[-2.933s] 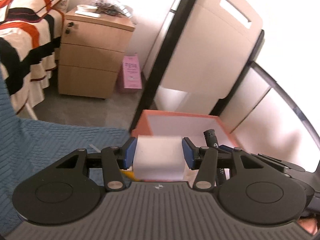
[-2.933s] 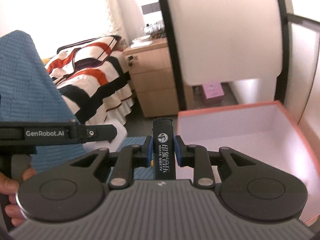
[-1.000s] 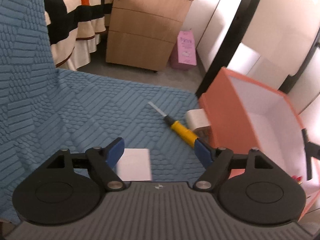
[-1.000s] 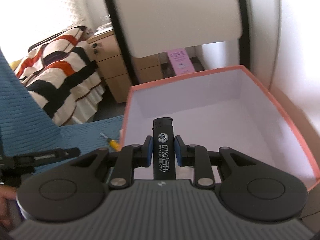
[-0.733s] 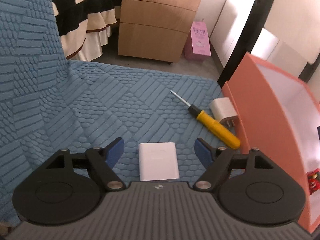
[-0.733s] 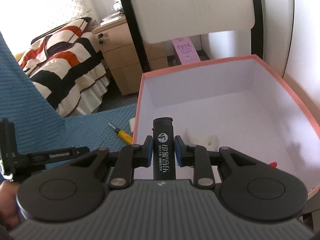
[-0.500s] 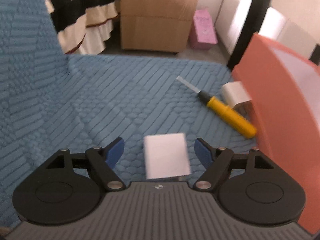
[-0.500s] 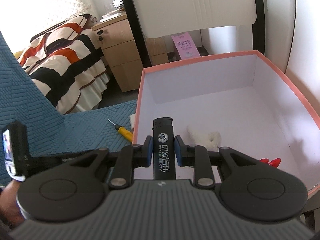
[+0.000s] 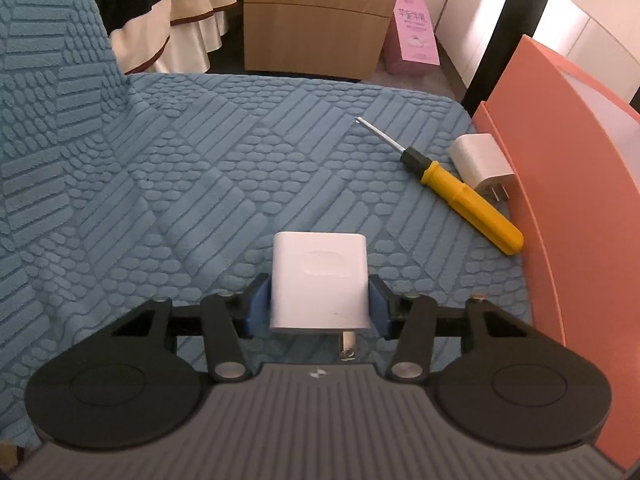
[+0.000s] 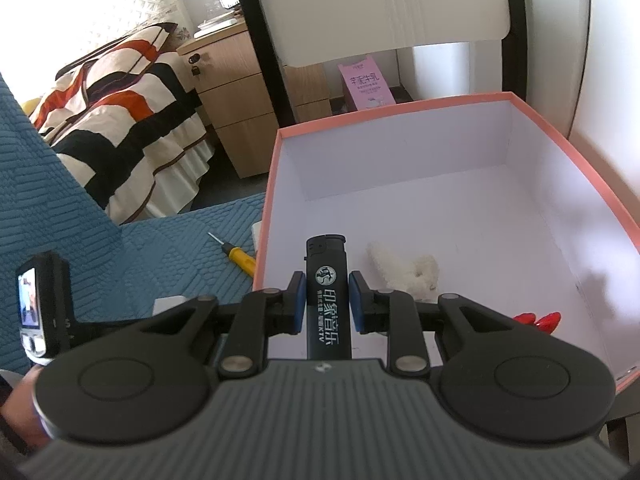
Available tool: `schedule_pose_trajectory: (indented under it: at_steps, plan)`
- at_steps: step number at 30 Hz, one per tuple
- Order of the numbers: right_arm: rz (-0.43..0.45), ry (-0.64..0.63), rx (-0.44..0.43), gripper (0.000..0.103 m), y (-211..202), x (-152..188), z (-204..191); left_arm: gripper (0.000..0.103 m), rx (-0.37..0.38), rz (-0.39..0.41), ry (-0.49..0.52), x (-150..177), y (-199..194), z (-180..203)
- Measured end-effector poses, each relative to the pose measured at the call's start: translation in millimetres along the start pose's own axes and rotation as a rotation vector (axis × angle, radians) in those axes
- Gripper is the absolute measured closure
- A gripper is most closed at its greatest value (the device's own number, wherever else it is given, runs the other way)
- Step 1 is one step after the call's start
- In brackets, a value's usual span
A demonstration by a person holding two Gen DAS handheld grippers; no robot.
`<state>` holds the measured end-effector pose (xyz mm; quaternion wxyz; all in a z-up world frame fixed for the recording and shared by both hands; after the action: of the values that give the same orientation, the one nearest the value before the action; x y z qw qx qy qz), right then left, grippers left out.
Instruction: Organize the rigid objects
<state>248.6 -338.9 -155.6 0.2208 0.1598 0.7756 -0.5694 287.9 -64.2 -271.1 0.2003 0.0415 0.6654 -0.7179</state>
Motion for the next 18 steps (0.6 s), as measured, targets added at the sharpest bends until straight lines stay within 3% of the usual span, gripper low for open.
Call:
schedule_pose_trajectory:
  at_steps: [8, 18]
  plan:
    - [0.010, -0.007, 0.001, 0.077, -3.1, 1.5, 2.4, 0.047, 0.060, 0.024, -0.016, 3.5, -20.0, 3.1]
    - [0.050, 0.000, -0.009, 0.077, -19.1, -2.5, 12.1, 0.047, 0.188, 0.148, -0.039, -0.2, -94.9, 15.0]
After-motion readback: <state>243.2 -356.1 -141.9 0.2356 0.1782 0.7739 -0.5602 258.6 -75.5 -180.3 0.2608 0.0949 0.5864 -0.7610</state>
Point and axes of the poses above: each gripper's, at about its wrist camera, not at the fingertips, and y roughly the way its jaws point, z to its right, x to its underside, the point moved 2 cm from there along y, roughly the way its jaws point, and after that the axes turned 10 degrees about -z, right-handed, at the moved point
